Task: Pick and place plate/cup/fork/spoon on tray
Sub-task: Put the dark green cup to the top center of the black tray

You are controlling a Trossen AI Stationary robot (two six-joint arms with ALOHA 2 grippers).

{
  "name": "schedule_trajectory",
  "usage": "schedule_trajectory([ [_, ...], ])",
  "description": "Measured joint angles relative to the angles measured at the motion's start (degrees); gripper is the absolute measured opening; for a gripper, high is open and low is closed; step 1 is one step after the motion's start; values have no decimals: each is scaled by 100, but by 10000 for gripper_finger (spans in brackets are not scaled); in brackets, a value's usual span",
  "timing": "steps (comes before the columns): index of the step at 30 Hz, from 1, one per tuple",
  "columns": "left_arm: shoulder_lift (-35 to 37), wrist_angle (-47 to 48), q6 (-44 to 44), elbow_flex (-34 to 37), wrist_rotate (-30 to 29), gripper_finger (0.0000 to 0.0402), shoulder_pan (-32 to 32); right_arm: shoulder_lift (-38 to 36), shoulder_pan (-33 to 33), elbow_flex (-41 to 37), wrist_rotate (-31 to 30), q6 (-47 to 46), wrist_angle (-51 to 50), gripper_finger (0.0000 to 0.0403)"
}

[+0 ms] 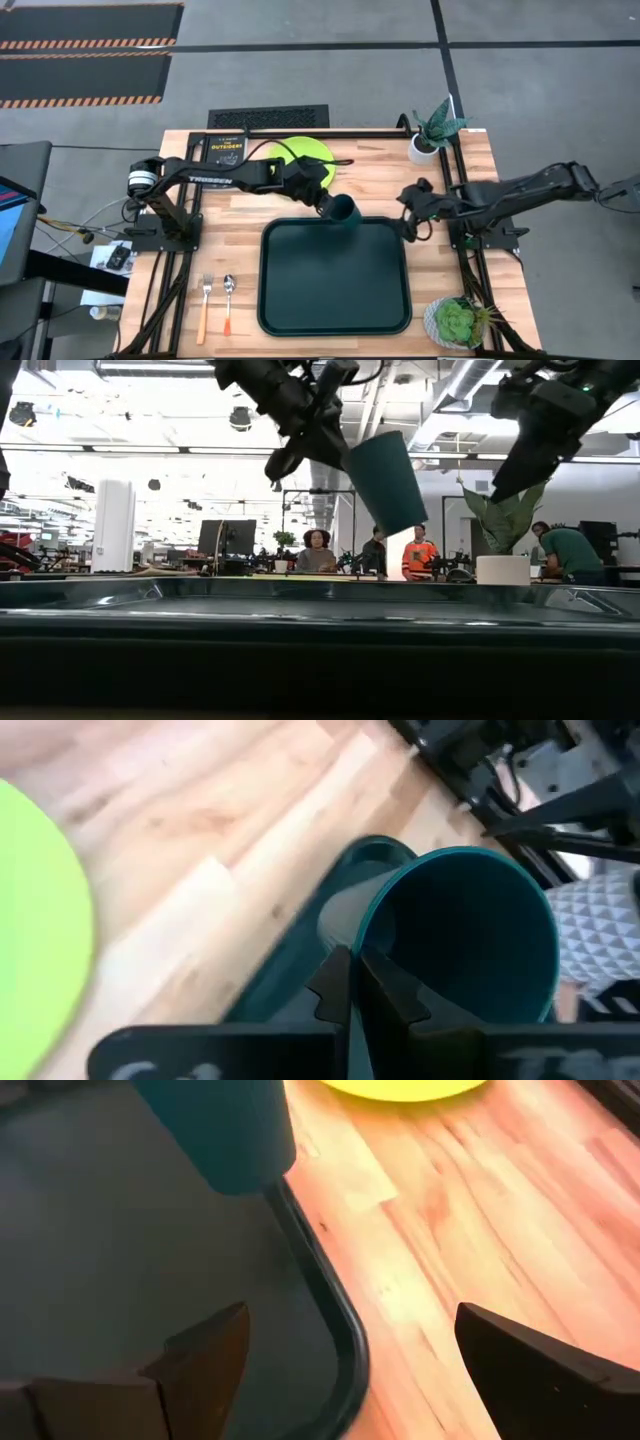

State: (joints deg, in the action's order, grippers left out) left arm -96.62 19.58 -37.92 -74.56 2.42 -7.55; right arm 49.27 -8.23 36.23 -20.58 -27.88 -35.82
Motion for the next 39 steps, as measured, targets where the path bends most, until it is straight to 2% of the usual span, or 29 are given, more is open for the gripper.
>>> schedule_trajectory([
  [4,-38,94,-19,102,-68,0,-22,-323,0,2,-58,-249,-307,372],
  [8,-374,118,-21,130,31,0,-1,-463,0,0,-59,-382,-396,372],
  [12,-757,41,-49,-45,301,0,74,-504,0,-1,-58,-406,-423,372],
  [18,-1129,228,-18,-440,324,0,261,-502,0,0,-57,-422,-432,372],
  [23,-1233,843,212,-877,-97,0,359,-504,0,0,-57,-421,-470,372],
  [27,-1233,866,379,-996,-286,2,385,-504,0,0,-57,-419,-510,372],
  [31,-1233,901,407,-1037,-86,16,391,-504,0,0,-57,-404,-557,372],
  [39,-1233,1151,515,-1037,-126,61,398,-504,0,0,-57,-406,-585,372],
])
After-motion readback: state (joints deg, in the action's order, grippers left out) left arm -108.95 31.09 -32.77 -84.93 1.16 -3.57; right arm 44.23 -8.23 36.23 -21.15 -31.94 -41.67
